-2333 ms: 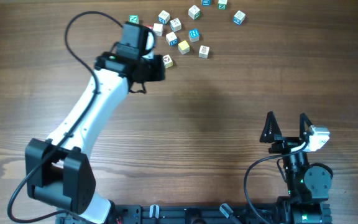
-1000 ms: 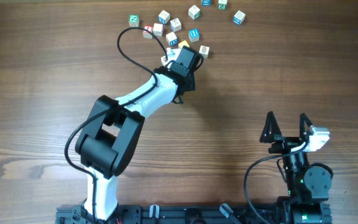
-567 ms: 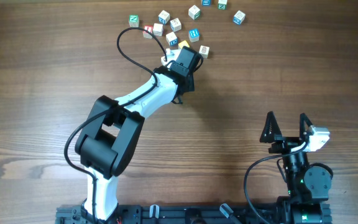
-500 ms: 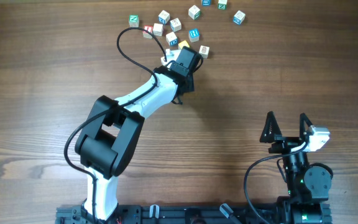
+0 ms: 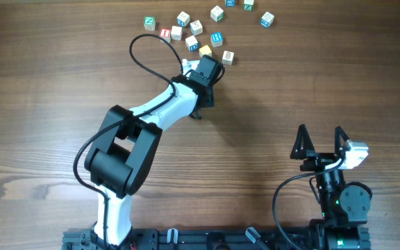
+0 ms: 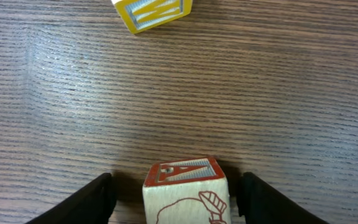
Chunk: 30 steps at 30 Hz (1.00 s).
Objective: Form a horizontal line
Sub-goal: 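Lower the block onto the table and open the left gripper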
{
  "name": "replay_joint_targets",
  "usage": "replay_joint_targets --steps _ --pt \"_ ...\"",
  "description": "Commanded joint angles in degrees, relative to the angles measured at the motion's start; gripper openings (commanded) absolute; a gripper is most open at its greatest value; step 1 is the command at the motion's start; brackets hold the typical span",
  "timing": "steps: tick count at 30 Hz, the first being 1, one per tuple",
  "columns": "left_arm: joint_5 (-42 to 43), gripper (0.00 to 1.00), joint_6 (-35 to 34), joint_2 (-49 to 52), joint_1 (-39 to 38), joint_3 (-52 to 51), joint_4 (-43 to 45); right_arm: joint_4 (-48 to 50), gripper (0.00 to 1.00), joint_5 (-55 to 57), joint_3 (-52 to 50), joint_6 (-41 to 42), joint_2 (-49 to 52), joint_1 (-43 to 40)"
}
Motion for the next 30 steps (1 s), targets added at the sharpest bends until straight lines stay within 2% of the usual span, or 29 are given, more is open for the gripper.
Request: replay_joint_targets --steps 1,7,14,18,23,30 --pt "0.22 0.65 0.07 2.12 0.24 -1.81 -0.92 0.11 0.99 -0.72 -0.04 -0.96 -0.42 -0.26" --pt "0.35 0.43 0.09 2.01 0.09 -1.81 -1.07 0.11 1.0 -0.74 -0.04 -0.96 -0.42 -0.26" --pt "0.39 0.33 0.57 2.01 0.09 -1.81 -1.05 0.11 1.0 -0.74 -0.04 -0.96 -0.42 -0.26" --pt "2.69 0.27 3.65 2.01 0.09 -1.81 -0.66 0.11 1.0 -0.74 -0.04 -1.01 -0.42 -0.26" --pt "2.71 0.14 3.8 2.01 0.09 -1.81 -0.66 0.11 0.99 -0.74 -0.04 -0.98 -0.42 -0.26" --pt "3.02 0.09 4.61 2.01 0.09 -1.81 -0.66 0.11 1.0 -0.72 -0.04 -0.96 -0.42 -0.26"
